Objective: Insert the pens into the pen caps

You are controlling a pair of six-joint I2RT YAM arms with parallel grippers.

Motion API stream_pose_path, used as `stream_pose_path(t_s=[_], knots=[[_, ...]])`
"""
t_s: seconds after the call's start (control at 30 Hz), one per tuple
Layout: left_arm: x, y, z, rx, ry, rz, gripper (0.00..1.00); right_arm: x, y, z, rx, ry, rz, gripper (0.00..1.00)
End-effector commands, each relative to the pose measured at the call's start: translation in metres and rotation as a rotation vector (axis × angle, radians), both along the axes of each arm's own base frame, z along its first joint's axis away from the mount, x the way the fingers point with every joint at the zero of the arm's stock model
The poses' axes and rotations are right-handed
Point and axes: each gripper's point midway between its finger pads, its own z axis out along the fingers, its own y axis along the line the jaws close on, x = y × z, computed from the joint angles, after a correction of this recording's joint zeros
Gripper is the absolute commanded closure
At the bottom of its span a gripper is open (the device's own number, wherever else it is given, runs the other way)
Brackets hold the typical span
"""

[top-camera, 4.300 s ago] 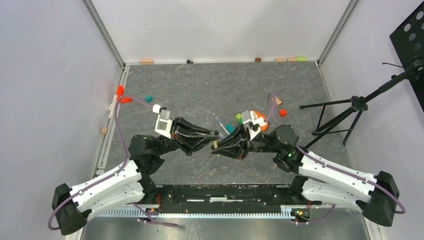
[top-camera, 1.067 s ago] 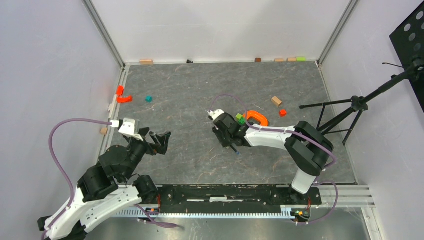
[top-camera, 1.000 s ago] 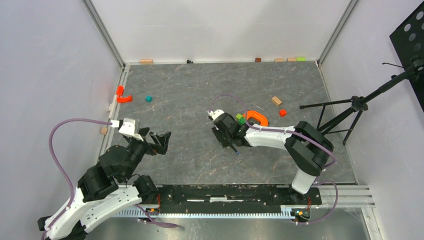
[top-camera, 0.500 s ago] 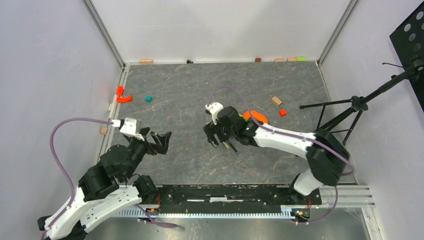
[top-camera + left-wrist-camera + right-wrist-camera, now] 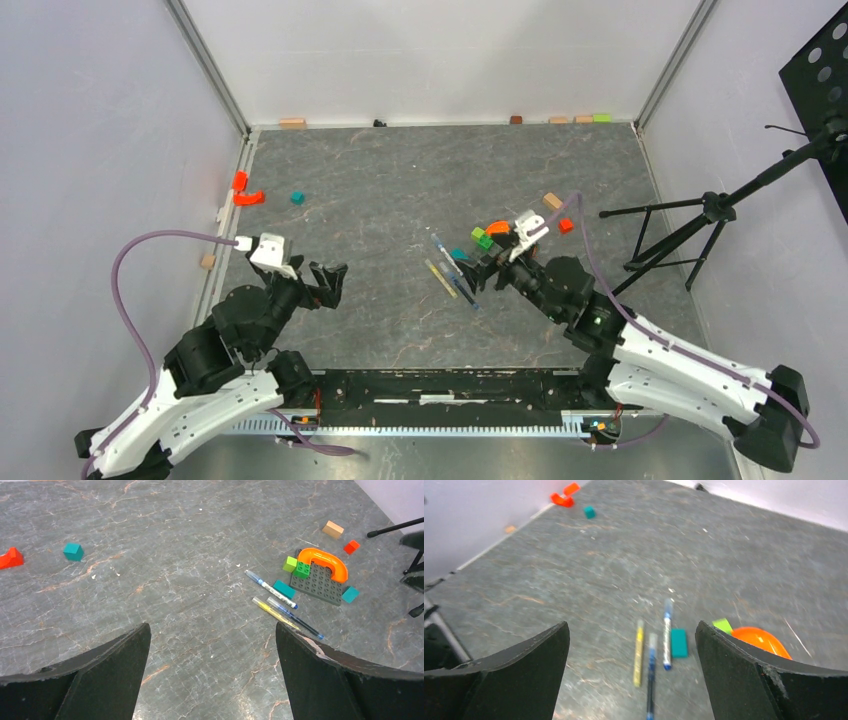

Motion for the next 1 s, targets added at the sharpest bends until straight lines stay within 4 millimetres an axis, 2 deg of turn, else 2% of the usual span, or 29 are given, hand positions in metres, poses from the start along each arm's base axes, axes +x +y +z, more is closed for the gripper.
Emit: stream_pose_path(t_s=[0.0,0.07,0.2,0.97], knots=[[0.005,0.002,0.001,0.034,-0.015,0.018,0.0,0.005,-0.043,-0.021,0.067,-0.004,-0.183,0.02],[0.005,0.003,0.001,0.034,-0.017,0.025,0.0,0.001,-0.054,-0.031,0.086,0.003,-0.211,0.02],[0.006,0.004,-0.001,0.036,-0.017,0.032,0.0,-0.005,-0.064,-0.035,0.119,-0.009,-0.212,0.02],[0.01,0.005,-0.006,0.056,-0.008,0.056,0.0,-0.023,-0.069,-0.018,0.181,-0.051,-0.14,0.02]])
